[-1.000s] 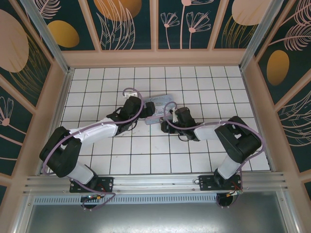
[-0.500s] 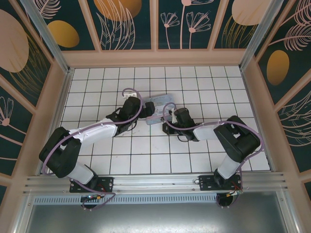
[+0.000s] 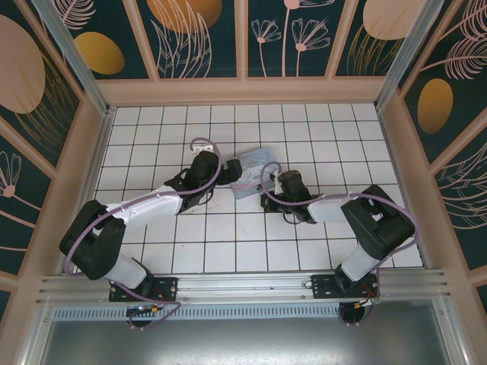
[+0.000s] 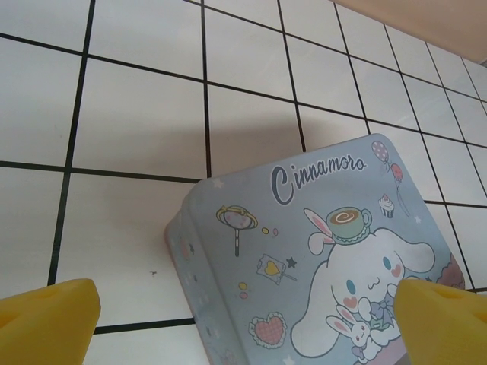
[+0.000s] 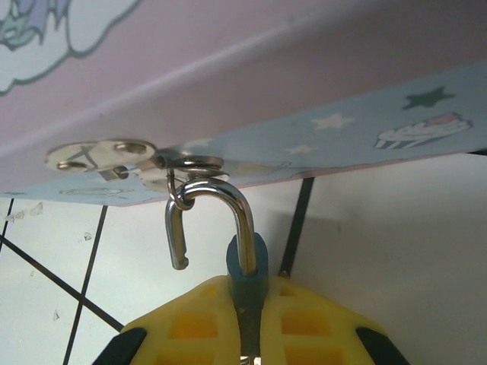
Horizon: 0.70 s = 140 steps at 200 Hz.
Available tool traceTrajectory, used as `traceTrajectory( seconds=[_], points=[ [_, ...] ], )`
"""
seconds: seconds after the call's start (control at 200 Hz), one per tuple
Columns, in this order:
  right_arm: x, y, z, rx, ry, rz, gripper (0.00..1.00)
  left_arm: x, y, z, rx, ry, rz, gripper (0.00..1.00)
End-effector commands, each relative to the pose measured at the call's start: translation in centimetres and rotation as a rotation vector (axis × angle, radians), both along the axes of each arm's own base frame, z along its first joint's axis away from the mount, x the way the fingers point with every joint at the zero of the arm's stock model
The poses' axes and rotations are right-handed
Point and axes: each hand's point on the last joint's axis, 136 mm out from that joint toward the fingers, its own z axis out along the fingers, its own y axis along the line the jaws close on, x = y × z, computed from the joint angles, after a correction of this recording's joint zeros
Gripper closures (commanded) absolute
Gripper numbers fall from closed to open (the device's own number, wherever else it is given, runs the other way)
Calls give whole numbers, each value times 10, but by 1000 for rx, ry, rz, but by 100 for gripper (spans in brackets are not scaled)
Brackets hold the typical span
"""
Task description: Unlock a padlock with a key
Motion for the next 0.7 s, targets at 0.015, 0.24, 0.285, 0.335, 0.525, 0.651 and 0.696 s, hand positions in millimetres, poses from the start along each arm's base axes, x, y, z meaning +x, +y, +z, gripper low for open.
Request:
traceTrajectory(
  seconds=[0.015,0.24,0.285,0.335,0.525,0.651,0.696],
  points=[
    [-11,-5,2,10,10,39,98,-4,0,4,-25,5,-16,2],
    [-23,-11,0,0,36,77,97,-10,-8,13,-85,13,-52,2],
    [-23,-12,0,5,39,74,95,-11,-10,15,-96,15,-58,2],
    [-23,-13,-2,7,46,70,94,-13,-12,16,-108,19,-66,2],
    [-20,-16,-1,35,47,42,78,-17,-14,19,-136,35,-76,2],
    [-22,-16,10,68,32,38,69,-17,-13,22,-142,34,-71,2],
    [-24,-15,16,84,24,38,66,-17,-13,24,-142,29,-69,1]
  ],
)
